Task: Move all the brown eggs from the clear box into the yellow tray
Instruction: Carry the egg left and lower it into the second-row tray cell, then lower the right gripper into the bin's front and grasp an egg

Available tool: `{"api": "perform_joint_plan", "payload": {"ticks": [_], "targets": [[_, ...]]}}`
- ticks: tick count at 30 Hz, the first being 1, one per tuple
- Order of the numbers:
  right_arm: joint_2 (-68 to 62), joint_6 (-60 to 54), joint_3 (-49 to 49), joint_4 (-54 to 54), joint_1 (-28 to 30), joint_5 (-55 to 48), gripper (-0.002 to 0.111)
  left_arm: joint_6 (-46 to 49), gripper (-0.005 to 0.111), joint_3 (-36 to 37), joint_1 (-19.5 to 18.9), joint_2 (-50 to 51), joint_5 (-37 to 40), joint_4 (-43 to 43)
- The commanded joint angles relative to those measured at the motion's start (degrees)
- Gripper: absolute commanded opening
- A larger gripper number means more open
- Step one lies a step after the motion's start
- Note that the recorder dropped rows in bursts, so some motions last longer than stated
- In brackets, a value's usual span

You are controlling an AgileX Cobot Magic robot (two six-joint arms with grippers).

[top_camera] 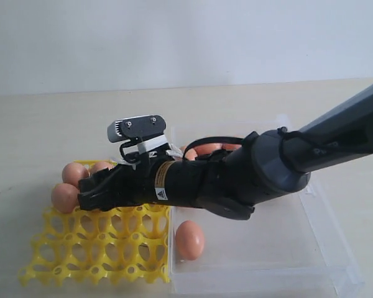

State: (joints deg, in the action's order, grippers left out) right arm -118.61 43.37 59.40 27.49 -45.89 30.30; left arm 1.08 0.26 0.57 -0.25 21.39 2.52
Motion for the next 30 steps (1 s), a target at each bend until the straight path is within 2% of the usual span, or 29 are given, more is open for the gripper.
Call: {"api": "perform_joint_plan", "payload": {"ticks": [1, 4, 8, 11, 15, 21, 23, 30], "targets": [[13.60, -0.01, 0.50, 3.33, -0.07, -21.06, 0.027, 0.16, 0.000, -0.26, -0.15, 0.25, -0.05, 0.17], [23.34, -4.74, 1.29, 2.64, -0.07, -39.77, 0.001, 0.16, 0.000, -0.26, -0.15, 0.25, -0.05, 0.17], [30.60, -5.77, 3.34, -1.03, 0.50, -64.53, 0.000, 0.16, 0.000, -0.26, -0.15, 0.25, -0.05, 0.17], [31.38, -8.29, 2.84, -13.78, 2.49, -72.46, 0.000, 0.16, 0.000, -0.26, -0.15, 0.25, -0.05, 0.17], [30.63, -20.75, -1.85, -32.62, 4.39, -70.58, 0.014, 0.16, 0.000, -0.26, -0.15, 0.25, -0.05, 0.17], [29.15, -24.24, -11.16, -42.94, 4.39, -60.01, 0.057, 0.16, 0.000, -0.26, -0.15, 0.25, -0.05, 0.17], [28.28, -24.12, -12.90, -44.58, 4.39, -57.37, 0.062, 0.16, 0.000, -0.26, -0.15, 0.25, -0.05, 0.17], [23.65, -25.34, -13.63, -45.06, 4.39, -50.85, 0.062, 0.16, 0.000, -0.26, -0.15, 0.25, -0.05, 0.17]]}}
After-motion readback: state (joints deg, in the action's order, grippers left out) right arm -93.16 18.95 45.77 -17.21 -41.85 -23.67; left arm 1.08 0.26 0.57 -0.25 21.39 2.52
